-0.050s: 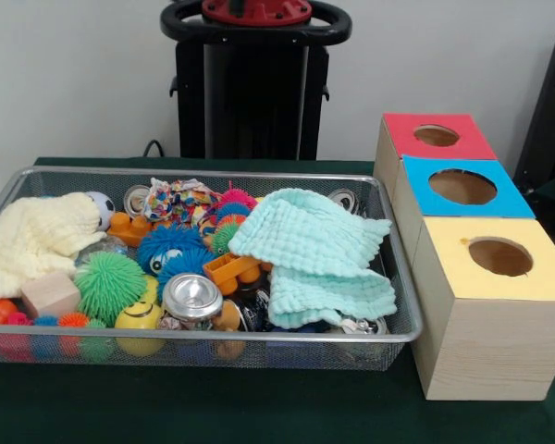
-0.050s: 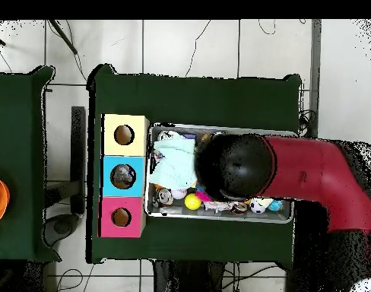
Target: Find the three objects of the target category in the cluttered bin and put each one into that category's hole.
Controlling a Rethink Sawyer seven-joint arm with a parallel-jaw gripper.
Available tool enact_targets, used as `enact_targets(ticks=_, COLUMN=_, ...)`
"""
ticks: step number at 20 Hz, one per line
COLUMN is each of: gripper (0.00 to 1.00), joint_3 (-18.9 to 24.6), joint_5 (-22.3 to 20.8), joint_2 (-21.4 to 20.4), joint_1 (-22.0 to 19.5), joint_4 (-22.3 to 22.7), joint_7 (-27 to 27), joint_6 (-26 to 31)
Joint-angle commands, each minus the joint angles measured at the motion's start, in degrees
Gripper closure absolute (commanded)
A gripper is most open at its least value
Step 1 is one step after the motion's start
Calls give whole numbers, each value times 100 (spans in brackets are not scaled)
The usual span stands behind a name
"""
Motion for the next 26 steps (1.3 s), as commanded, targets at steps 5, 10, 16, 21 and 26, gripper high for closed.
enact_targets(ticks=5, gripper=0, joint_3=975, joint_5=-521, joint_2=852, joint_1=-1466, joint_4=941, joint_7=-2469, joint_6=-1565)
enact_targets(ticks=10, gripper=0, joint_3=1151, joint_5=-953, joint_2=1351, joint_1=-1794, joint_4=1117, joint_7=-2343, joint_6=-2366)
enact_targets(ticks=16, gripper=0, joint_3=919, joint_5=-1400, joint_2=1503, joint_1=-1590, joint_4=1048, joint_7=-1728, joint_6=-2615)
enact_targets(ticks=21, gripper=0, joint_3=662, joint_5=-1630, joint_2=1498, joint_1=-1258, joint_4=938, joint_7=-1255, joint_6=-2567)
enact_targets(ticks=26, gripper=0, joint_3=412, joint_5=-1847, joint_2=1418, joint_1=-903, joint_4=877, joint_7=-824, joint_6=-2574)
